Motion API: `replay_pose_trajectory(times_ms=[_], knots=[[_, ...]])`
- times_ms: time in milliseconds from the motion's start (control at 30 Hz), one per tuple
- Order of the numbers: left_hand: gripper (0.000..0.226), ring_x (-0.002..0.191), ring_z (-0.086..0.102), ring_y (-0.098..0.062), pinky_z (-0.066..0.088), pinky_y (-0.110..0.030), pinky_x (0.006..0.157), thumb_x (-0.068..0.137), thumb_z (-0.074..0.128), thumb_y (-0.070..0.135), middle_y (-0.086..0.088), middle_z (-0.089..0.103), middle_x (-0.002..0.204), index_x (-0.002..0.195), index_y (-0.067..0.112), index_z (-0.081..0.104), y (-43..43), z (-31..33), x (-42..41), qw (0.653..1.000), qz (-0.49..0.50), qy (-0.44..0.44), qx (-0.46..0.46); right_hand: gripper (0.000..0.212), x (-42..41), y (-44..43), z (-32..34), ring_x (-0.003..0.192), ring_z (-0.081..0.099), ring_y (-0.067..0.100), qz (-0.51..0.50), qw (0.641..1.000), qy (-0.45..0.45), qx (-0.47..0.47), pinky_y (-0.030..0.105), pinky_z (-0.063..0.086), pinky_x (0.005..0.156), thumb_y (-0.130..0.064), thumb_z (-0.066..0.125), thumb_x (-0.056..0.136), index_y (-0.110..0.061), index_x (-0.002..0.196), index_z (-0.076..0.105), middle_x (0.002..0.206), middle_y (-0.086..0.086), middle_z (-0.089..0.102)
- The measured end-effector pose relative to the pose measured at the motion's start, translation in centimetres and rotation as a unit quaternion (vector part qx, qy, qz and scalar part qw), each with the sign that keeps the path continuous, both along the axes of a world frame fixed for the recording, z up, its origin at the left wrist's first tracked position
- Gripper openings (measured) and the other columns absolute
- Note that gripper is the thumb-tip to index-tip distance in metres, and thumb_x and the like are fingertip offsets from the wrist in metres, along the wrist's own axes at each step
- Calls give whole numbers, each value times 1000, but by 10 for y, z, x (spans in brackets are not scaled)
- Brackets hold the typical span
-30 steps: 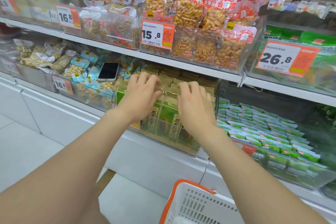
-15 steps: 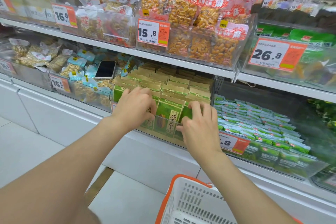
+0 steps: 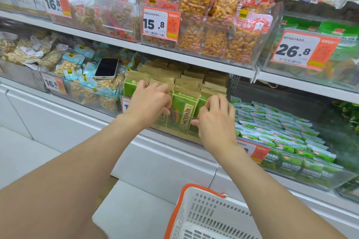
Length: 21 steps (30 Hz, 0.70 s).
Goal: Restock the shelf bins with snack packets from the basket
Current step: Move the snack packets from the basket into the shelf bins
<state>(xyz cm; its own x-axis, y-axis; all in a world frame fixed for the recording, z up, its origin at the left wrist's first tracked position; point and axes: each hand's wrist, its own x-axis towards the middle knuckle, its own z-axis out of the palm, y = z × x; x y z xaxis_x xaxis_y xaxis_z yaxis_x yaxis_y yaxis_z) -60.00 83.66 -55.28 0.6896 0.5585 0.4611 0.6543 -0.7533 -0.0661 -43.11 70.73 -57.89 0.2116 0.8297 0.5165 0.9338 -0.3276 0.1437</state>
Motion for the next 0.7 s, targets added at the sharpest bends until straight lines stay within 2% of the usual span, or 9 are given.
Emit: replay_pose_trajectory(times_ms=[100,233,333,400,467,500,567,633,700], knots=[[16,105,55,-17,31,-42,91,82,82,46,17,55,100,88,32,77,4,-1,1,1000,9,16,-14,42,5,3,-4,128,40,37,13,1000,2,-13,56,34,111,-52,77,86,-10,89,72,114,9,50],[14,95,63,-20,34,-42,91,80,87,36,12,59,97,84,28,77,-5,1,9,997,52,19,-48,37,4,-1,-7,128,40,39,28,999,-3,-27,60,30,115,-50,76,86,-14,91,74,110,8,50],[16,94,65,-26,34,-38,79,83,86,32,6,57,96,88,25,73,-20,0,20,994,83,20,-62,28,2,-7,-3,129,40,41,60,998,-12,-31,65,24,117,-43,68,91,-15,93,71,114,11,49],[20,94,64,-27,39,-36,74,84,84,34,3,60,98,93,24,69,-34,-2,28,994,64,-12,-89,24,10,-17,5,123,43,37,105,994,-24,-19,60,22,119,-40,56,93,-19,95,67,116,10,48],[24,96,60,-25,46,-38,75,85,82,37,2,57,100,96,25,65,-49,-2,39,992,19,-57,-111,23,23,-33,15,113,47,34,129,991,-32,2,50,32,111,-32,51,90,-18,106,60,116,8,49],[27,96,57,-23,48,-39,77,85,82,40,3,56,100,97,25,63,-56,0,45,991,-1,-74,-114,25,30,-41,18,107,47,33,122,992,-23,15,47,38,100,-30,51,87,-17,108,57,114,8,48],[28,98,55,-21,50,-40,80,86,81,42,5,57,101,100,27,63,-70,3,57,989,-40,-84,-111,26,47,-59,20,95,44,31,88,996,6,26,44,40,80,-31,53,84,-16,105,54,106,7,47],[25,99,61,-22,53,-39,79,89,79,44,7,62,102,102,28,65,-84,4,71,988,-61,-68,-122,27,70,-76,12,92,45,30,59,998,12,-24,43,39,77,-40,52,86,-18,102,56,101,5,47],[32,96,64,-26,53,-38,73,89,77,53,4,66,100,101,26,66,-96,2,87,991,-41,-29,-126,30,88,-89,-1,96,49,30,55,993,-1,-109,41,36,79,-47,48,94,-23,107,59,101,2,51]])
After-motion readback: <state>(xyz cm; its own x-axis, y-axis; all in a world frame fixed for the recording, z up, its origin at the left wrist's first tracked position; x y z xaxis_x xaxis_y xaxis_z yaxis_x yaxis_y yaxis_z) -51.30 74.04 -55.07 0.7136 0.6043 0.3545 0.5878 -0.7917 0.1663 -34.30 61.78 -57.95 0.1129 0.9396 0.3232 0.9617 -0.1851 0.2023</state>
